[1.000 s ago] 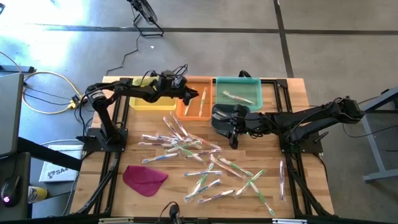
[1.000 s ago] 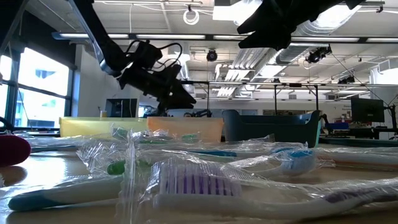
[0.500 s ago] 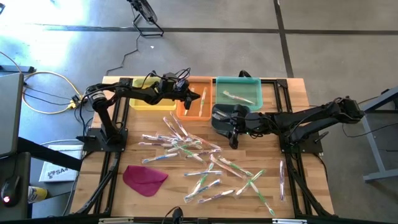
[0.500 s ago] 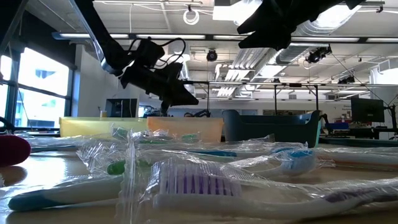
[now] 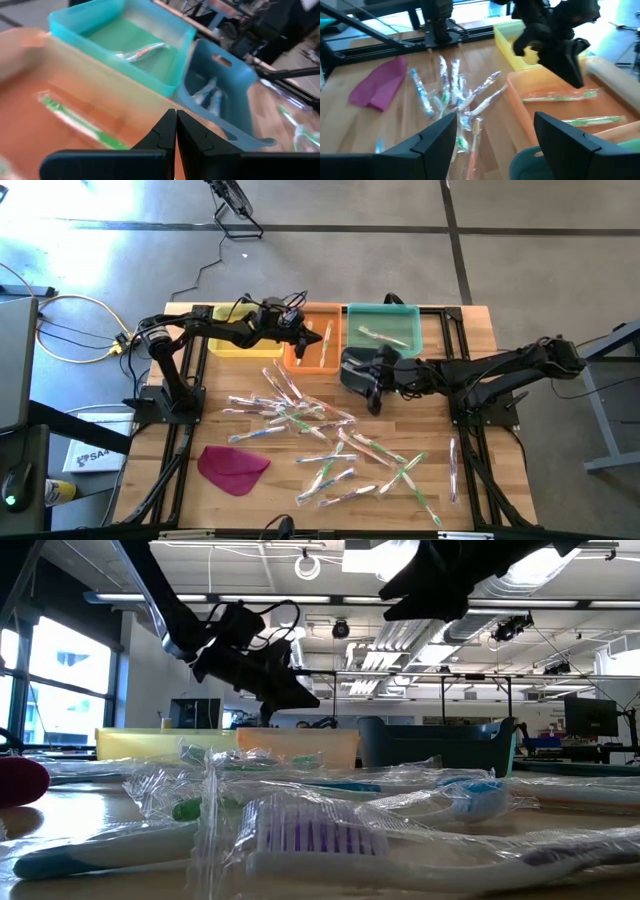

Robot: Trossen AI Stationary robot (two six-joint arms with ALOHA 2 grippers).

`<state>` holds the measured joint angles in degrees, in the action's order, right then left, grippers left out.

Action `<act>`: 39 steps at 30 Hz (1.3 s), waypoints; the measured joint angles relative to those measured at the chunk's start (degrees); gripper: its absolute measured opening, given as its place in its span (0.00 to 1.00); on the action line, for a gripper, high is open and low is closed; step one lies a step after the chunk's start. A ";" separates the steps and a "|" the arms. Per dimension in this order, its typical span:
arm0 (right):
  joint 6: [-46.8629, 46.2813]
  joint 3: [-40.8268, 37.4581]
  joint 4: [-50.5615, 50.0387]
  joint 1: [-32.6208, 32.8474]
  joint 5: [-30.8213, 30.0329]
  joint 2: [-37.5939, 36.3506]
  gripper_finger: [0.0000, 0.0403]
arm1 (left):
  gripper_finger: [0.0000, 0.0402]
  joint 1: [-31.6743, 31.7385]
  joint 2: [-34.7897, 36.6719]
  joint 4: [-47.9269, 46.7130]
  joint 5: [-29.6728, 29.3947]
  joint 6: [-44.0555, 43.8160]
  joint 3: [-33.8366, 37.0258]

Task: Pick & Place Toothbrushes
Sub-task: Put the violet toothbrush into the yellow bin

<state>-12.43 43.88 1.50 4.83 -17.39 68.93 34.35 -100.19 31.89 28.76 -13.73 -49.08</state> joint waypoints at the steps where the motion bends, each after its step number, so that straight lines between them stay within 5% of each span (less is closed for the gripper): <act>1: 0.00 0.00 0.00 -0.07 -0.60 0.00 0.64 | 0.03 0.09 0.40 -0.17 1.03 0.03 0.02; 11: -0.09 0.00 -0.04 -0.05 -0.67 0.00 0.64 | 0.00 -1.78 10.89 -4.41 4.97 6.14 1.02; 31: -2.84 0.00 -1.01 -0.05 -0.48 0.00 0.64 | 0.01 -11.45 42.67 -5.45 -4.46 8.99 23.29; 39: -2.79 0.00 -1.30 -0.05 -0.62 0.00 0.64 | 0.01 -13.46 53.62 -18.76 -7.90 8.85 24.41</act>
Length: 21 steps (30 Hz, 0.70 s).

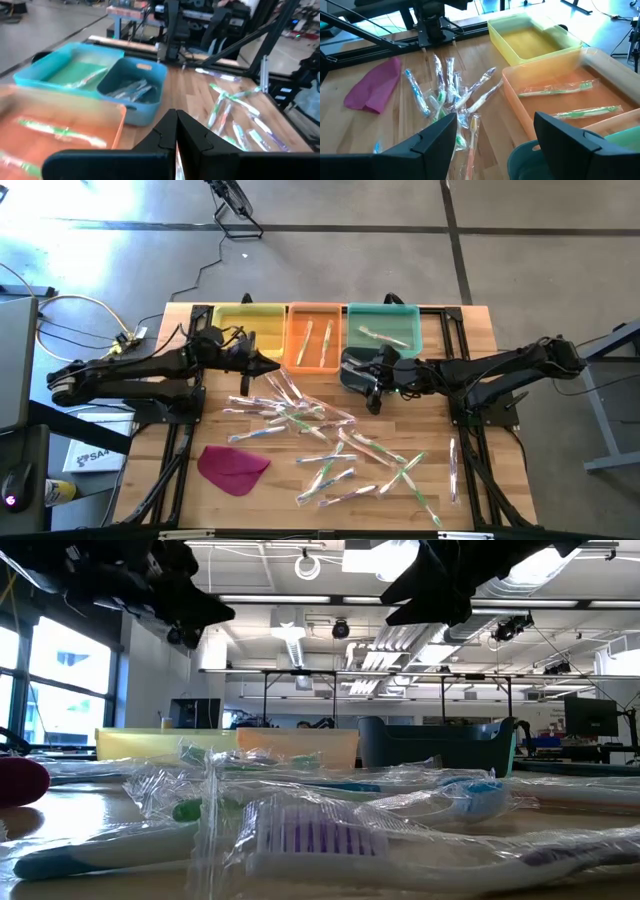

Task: Pick & Place Toothbrushes
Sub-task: Put the violet toothbrush into the yellow bin

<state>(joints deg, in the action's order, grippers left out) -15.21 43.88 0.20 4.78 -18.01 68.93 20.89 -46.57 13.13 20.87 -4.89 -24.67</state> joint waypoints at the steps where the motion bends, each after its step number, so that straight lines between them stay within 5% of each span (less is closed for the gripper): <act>1: 0.01 0.00 0.00 0.00 -0.01 0.00 0.64 | 0.01 -0.53 0.90 -1.54 -1.32 0.10 0.00; 21: 0.45 0.00 -0.01 -0.02 -0.03 0.00 0.64 | 0.01 -13.46 5.25 -13.93 -9.23 -2.89 0.04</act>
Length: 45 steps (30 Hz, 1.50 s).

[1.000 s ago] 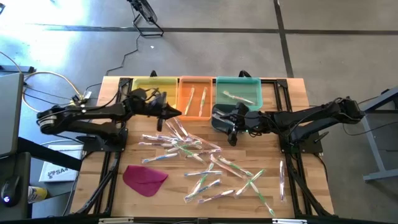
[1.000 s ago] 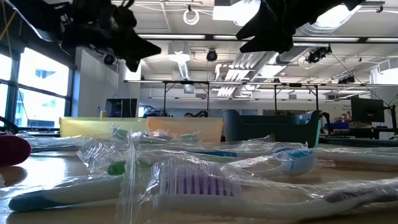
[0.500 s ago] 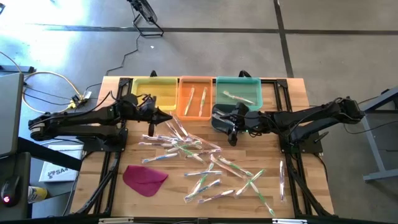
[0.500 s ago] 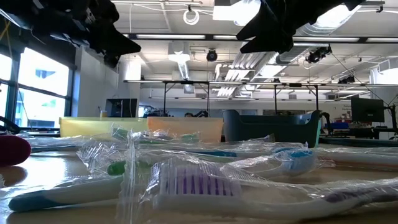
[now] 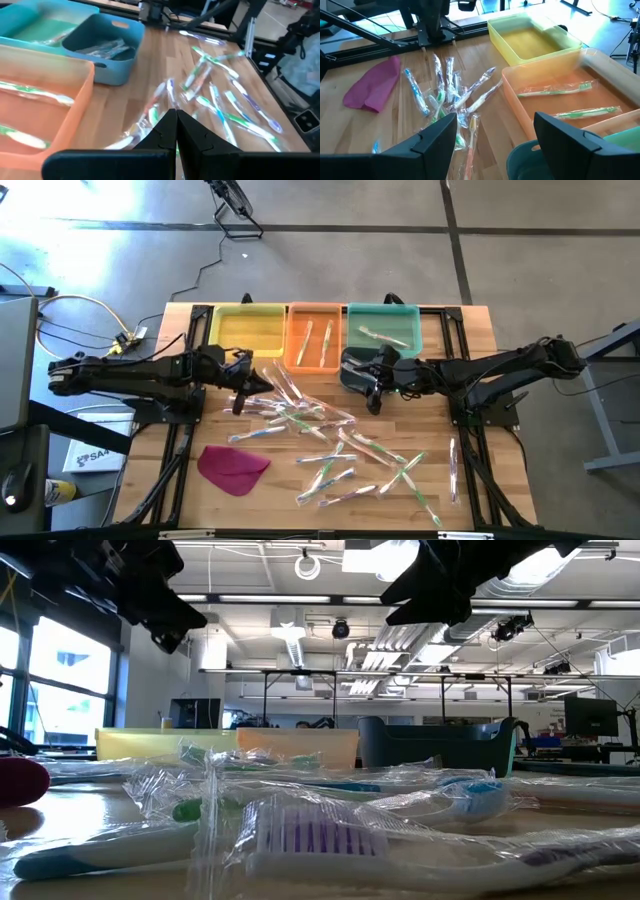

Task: Pick & Place Toothbrushes
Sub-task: Put the violet toothbrush into the yellow bin

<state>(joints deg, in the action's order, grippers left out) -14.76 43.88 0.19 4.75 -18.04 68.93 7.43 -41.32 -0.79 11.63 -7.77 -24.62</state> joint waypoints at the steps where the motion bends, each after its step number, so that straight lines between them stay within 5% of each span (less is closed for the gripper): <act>1: 0.00 0.00 0.00 0.00 0.00 0.00 0.64 | 0.01 -0.75 0.00 0.08 -0.54 0.00 0.00; 9: 0.02 0.00 0.00 0.00 0.00 0.00 0.64 | 0.01 -5.78 0.00 -2.47 -2.33 -0.27 0.00; 16: 0.02 0.00 -0.02 0.00 0.00 0.00 0.64 | 0.00 -7.83 -0.02 -7.84 -4.90 -8.93 -3.89; 25: -0.28 0.00 -0.02 0.00 0.00 0.00 0.64 | 0.00 -12.98 -1.49 -33.29 -15.11 -5.87 -18.47; 30: -0.38 0.00 -0.03 0.00 0.00 0.00 0.64 | 0.00 -17.83 -4.69 -43.95 -21.50 -7.73 -20.94; 45: -0.13 0.00 -0.03 0.00 -0.02 0.00 0.64 | 0.00 -21.34 -17.76 -49.91 -19.93 -9.27 -20.92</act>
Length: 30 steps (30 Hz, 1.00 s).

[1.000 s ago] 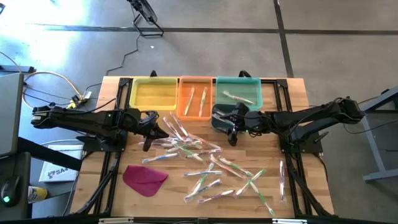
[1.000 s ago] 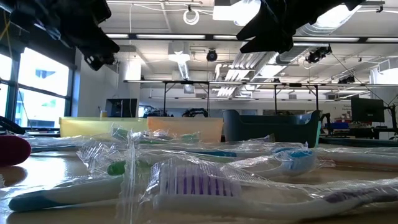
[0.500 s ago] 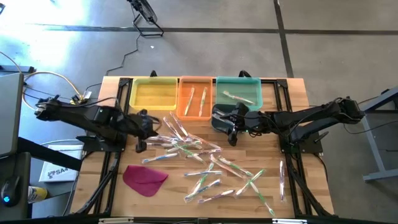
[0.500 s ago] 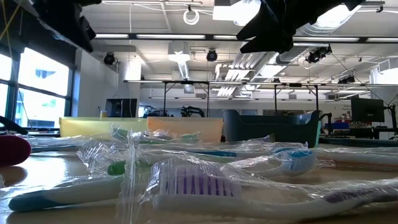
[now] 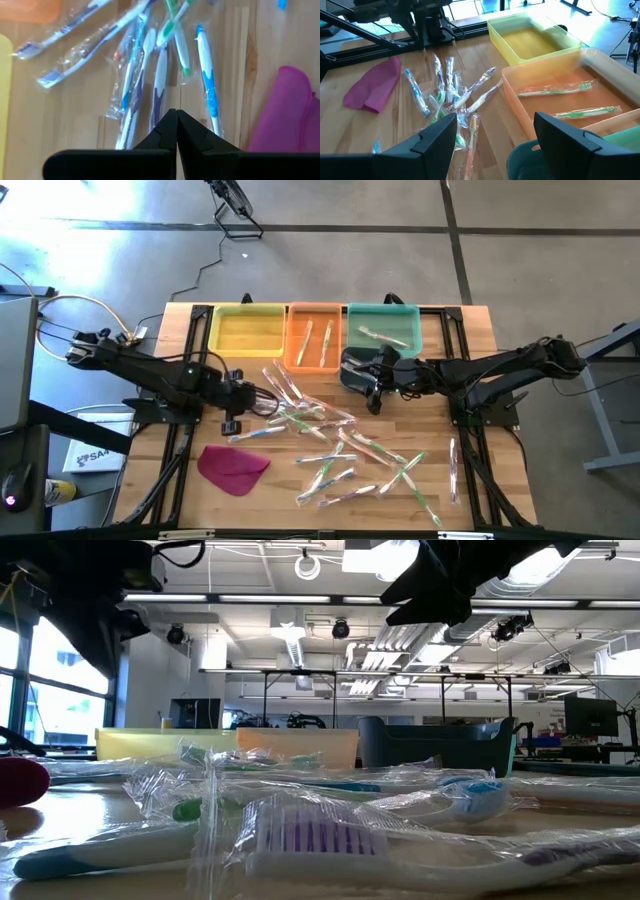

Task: Pick & Place Toothbrushes
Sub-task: Put the violet toothbrush into the yellow bin

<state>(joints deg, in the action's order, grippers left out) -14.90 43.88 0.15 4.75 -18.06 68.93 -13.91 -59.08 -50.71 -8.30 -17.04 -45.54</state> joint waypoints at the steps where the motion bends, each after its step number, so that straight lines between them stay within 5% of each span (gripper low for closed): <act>1: 0.02 0.00 0.01 0.00 0.00 0.00 0.64 | 0.00 0.00 -0.76 0.23 0.02 -0.01 0.00; 10: 0.11 0.00 -0.25 0.00 0.00 0.00 0.64 | 0.03 0.00 -5.83 -0.63 0.11 1.66 0.14; 20: 0.11 0.00 -0.25 0.00 0.00 0.00 0.64 | 0.26 0.02 -8.47 -0.64 1.10 -0.17 2.44; 30: 0.13 0.00 -0.34 0.00 0.00 0.00 0.64 | 0.28 0.04 -8.47 2.39 1.47 -1.49 6.51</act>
<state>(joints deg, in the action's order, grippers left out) -14.76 43.88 -0.19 4.75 -18.06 68.93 -13.87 -67.55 -48.31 -6.83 -18.52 -39.03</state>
